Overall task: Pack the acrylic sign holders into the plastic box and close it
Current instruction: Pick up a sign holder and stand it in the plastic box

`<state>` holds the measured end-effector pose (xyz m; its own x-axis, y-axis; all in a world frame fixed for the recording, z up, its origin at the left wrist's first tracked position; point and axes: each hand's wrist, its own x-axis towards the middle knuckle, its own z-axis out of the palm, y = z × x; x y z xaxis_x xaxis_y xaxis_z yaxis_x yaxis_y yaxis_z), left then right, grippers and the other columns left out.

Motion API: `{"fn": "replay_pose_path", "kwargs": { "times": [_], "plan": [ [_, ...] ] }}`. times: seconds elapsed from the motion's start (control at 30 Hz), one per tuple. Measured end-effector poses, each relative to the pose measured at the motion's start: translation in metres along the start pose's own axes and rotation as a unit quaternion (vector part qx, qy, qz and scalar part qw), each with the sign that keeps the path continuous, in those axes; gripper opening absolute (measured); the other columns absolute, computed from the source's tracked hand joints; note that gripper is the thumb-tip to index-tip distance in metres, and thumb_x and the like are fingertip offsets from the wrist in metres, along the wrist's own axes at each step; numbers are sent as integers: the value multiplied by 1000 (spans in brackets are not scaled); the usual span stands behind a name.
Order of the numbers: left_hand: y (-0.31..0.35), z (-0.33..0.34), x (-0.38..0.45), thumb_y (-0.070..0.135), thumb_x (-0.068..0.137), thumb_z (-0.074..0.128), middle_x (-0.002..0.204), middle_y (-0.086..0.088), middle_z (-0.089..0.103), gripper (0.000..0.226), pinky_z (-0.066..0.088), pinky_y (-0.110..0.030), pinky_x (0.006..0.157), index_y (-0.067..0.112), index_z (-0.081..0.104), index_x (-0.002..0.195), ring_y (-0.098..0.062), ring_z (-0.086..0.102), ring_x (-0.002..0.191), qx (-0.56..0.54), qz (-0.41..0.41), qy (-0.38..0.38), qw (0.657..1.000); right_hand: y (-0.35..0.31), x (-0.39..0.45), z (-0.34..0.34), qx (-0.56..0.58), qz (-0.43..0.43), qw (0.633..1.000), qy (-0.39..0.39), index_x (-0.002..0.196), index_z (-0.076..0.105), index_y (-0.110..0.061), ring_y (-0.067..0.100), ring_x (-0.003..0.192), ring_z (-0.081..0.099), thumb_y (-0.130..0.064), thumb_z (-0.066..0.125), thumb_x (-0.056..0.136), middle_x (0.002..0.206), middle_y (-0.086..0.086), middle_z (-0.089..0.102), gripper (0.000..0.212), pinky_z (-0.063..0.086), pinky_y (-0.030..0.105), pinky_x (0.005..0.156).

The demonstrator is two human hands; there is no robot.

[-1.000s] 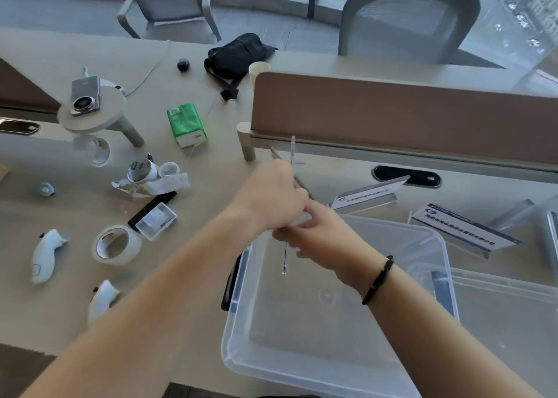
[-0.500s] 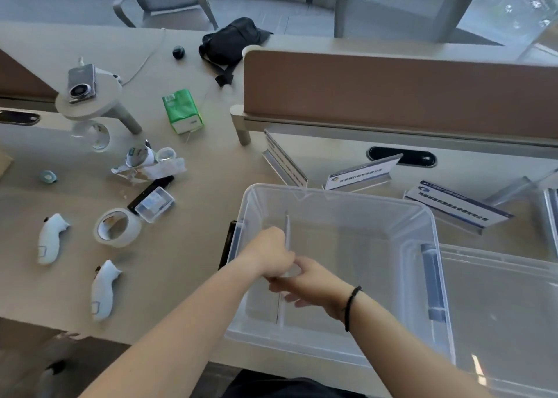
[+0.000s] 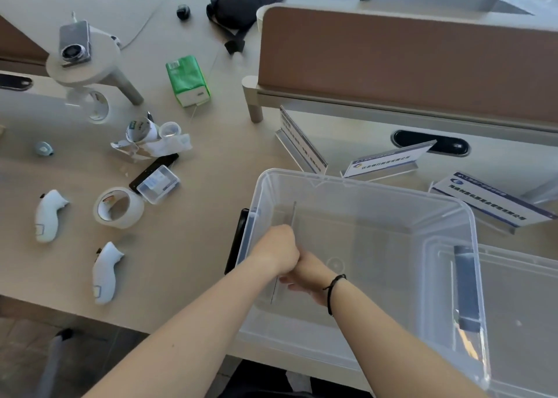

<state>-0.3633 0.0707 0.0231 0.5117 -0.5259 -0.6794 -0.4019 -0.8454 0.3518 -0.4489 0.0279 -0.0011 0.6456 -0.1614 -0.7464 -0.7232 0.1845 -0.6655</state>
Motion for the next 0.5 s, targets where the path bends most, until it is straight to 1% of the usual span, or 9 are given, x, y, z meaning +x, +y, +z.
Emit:
{"fn": "replay_pose_path", "kwargs": {
  "times": [0.07,0.1,0.17,0.23,0.3,0.37,0.4,0.47,0.5],
  "plan": [
    [-2,-1,3,5,92,47,109,-21,67,14,53,-37,77,3,58,101,-37,65,98,1,-10,3,1000,-1,6,0,-11,0,1000,-4,105,56,-21,19,80,43,-12,49,90,88,7,55,19,39,36,74],
    [-3,0,4,4,92,46,111,-22,67,22,54,-38,79,1,56,111,-37,65,100,6,-14,8,1000,0,8,0,-18,-4,1000,-5,108,56,-23,19,81,45,-12,49,91,90,6,57,22,41,35,75],
    [-3,1,3,1,91,41,114,-22,66,48,54,-41,81,-2,36,139,-37,66,102,23,-23,27,999,0,10,1,-34,-16,999,-4,119,54,-23,15,84,52,-8,51,93,95,0,60,31,45,30,79],
    [-4,4,1,-1,92,37,116,-22,66,68,53,-43,81,2,8,154,-37,67,101,29,-18,44,998,2,11,3,-50,-24,998,-4,135,48,-17,7,90,54,-5,54,93,97,-10,59,43,48,21,79],
    [-6,6,-1,0,92,34,122,-22,64,73,52,-43,84,3,-2,155,-36,66,104,36,-6,61,997,1,13,6,-52,-32,998,-16,141,43,-17,10,102,59,-6,56,93,109,-8,61,51,53,24,86],
    [-7,7,-2,0,91,35,134,-22,56,73,52,-41,89,0,-1,155,-35,64,110,49,6,79,996,1,15,10,-25,-31,999,-19,138,45,-28,21,115,60,-8,58,92,120,0,61,52,52,43,99],
    [-7,8,-2,1,91,36,140,-23,50,73,52,-40,91,-2,0,154,-34,63,114,54,9,83,995,2,17,12,-4,-23,1000,-21,131,50,-35,26,116,60,-8,57,91,122,4,62,48,50,50,101],
    [-6,8,-3,3,92,39,150,-23,37,73,50,-39,94,-1,1,154,-34,60,119,49,11,78,996,4,22,13,19,-7,1000,-23,123,53,-36,32,113,60,-4,54,92,117,8,61,45,48,50,100],
    [-6,8,-3,4,93,39,154,-23,31,73,50,-39,96,2,1,155,-35,58,121,40,13,73,996,4,22,15,25,1,999,-25,130,50,-30,29,108,58,0,50,95,116,7,58,46,48,48,99]
  ]
}}
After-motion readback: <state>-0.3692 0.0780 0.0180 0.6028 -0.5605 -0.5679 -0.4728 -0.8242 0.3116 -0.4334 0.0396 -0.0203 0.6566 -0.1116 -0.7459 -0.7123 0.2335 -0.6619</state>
